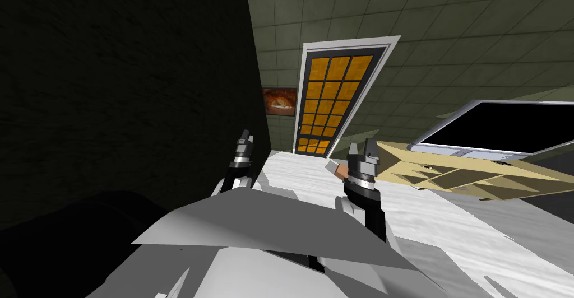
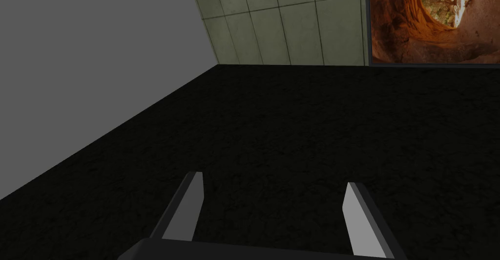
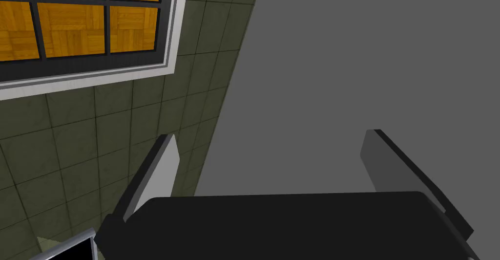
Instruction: Pull the door open
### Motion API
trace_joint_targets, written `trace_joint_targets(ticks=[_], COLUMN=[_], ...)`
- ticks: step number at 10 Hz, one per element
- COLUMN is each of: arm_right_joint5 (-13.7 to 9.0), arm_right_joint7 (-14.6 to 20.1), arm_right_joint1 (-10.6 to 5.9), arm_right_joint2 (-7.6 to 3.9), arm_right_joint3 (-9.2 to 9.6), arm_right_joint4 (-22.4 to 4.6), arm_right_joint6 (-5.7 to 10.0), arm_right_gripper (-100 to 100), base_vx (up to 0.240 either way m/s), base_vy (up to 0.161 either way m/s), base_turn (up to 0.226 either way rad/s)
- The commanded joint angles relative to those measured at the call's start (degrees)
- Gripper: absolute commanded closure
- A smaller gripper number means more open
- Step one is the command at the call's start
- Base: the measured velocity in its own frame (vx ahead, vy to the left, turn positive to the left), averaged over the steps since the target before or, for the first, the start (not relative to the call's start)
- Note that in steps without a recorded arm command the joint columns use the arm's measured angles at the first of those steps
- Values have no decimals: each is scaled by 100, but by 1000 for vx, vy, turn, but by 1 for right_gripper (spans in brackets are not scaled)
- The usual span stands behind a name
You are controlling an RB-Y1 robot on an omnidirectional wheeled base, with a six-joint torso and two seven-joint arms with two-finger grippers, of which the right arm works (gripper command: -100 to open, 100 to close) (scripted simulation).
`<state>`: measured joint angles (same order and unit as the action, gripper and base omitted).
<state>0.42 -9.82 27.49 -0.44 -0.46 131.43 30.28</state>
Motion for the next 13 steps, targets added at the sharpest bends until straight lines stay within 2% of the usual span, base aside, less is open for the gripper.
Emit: trace_joint_targets(ticks=[1, 7, 13], arm_right_joint5=[-109, -594, -978], arm_right_joint7=[149, 806, 1327], arm_right_joint1=[-62, -337, -555], arm_right_joint2=[-58, -271, -417], arm_right_joint3=[69, 375, 617], arm_right_joint4=[-163, -884, -1456], arm_right_joint6=[46, 247, 406], arm_right_gripper=[-100, -100, -100], base_vx=[10, 123, 87], base_vy=[24, 22, 15], base_turn=[45, 21, 19])
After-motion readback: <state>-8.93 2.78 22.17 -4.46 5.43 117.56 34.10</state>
